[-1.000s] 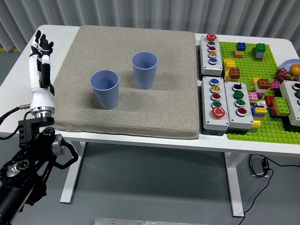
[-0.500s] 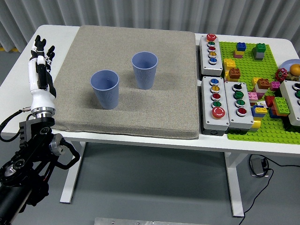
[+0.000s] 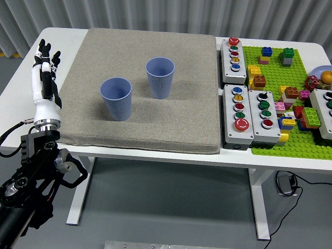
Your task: Pick cup pour cup place
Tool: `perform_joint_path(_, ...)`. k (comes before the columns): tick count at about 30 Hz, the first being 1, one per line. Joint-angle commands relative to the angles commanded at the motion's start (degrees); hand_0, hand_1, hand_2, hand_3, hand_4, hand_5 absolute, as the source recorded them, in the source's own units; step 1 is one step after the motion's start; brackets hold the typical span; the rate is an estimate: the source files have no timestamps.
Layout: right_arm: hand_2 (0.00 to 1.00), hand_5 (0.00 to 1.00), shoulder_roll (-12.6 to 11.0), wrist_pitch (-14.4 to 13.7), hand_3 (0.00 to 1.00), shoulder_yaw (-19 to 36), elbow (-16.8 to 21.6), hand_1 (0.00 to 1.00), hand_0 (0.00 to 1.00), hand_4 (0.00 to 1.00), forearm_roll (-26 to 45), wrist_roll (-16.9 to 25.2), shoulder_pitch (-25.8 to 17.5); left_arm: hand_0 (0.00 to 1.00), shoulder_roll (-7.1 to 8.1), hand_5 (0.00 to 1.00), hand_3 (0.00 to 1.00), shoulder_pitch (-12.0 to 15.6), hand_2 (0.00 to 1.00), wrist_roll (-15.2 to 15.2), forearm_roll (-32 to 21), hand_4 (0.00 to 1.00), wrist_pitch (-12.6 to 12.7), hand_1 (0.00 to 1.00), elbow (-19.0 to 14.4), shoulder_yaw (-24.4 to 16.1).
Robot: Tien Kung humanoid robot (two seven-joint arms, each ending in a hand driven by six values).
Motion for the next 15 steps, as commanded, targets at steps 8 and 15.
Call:
perform_joint_path(8, 0.603, 0.233, -0.1, -0.1, 0.595, -0.2, -0.1, 0.66, 0.692, 0.002, 0.0, 0.1, 0.2, 0.895, 0.12, 0.998, 0.998, 0.1, 0.998, 0.6, 0.6, 0.734, -0.1, 0.87, -0.7, 0.1)
perform_joint_path(15, 0.603, 0.234, 0.0, -0.1, 0.594, -0.2, -0.1, 0.659, 0.692, 0.002, 0.0, 0.1, 0.1, 0.893, 0.18, 0.998, 0.998, 0.3, 0.998, 0.8, 0.7, 0.733, -0.2, 0.866, -1.0, 0.3)
